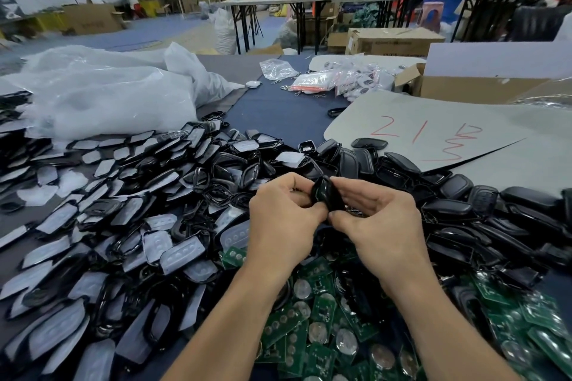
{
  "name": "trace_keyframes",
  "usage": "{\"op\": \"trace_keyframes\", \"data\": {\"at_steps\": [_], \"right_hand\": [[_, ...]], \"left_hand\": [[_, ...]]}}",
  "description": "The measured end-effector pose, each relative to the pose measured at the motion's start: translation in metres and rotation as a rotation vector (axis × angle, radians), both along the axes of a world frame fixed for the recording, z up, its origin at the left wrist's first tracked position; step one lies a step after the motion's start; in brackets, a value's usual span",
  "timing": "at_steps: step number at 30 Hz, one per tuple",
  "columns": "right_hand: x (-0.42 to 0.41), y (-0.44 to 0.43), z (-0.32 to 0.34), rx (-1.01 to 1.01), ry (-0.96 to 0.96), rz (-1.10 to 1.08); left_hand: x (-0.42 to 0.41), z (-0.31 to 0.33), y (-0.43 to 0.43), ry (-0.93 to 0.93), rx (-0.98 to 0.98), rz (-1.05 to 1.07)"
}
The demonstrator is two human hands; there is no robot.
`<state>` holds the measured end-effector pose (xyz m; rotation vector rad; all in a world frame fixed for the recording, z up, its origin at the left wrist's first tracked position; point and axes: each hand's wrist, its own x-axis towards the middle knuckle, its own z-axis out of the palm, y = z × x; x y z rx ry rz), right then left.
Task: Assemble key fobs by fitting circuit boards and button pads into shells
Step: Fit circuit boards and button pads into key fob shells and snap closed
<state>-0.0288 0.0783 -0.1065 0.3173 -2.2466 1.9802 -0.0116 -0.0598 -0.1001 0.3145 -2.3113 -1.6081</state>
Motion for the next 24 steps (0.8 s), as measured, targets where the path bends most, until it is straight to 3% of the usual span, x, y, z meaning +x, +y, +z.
{"op": "trace_keyframes", "data": {"at_steps": [6, 14, 19, 24], "right_hand": [[0.001, 0.005, 0.005, 0.12, 0.053, -0.06], [-0.002, 0.008, 0.003, 0.343, 0.109, -0.047], [-0.006, 0.013, -0.001, 0.154, -0.027, 0.049], [-0.008, 0.013, -0.002, 0.054, -0.043, 0.089]], "left_hand": [[0.0, -0.002, -0.001, -0.033, 0.305, -0.27], [0.001, -0.002, -0.001, 0.006, 0.082, -0.195], [0.002, -0.005, -0.003, -0.007, 0.047, -0.167], [0.002, -0.004, -0.003, -0.017, 0.083, -0.117]]}}
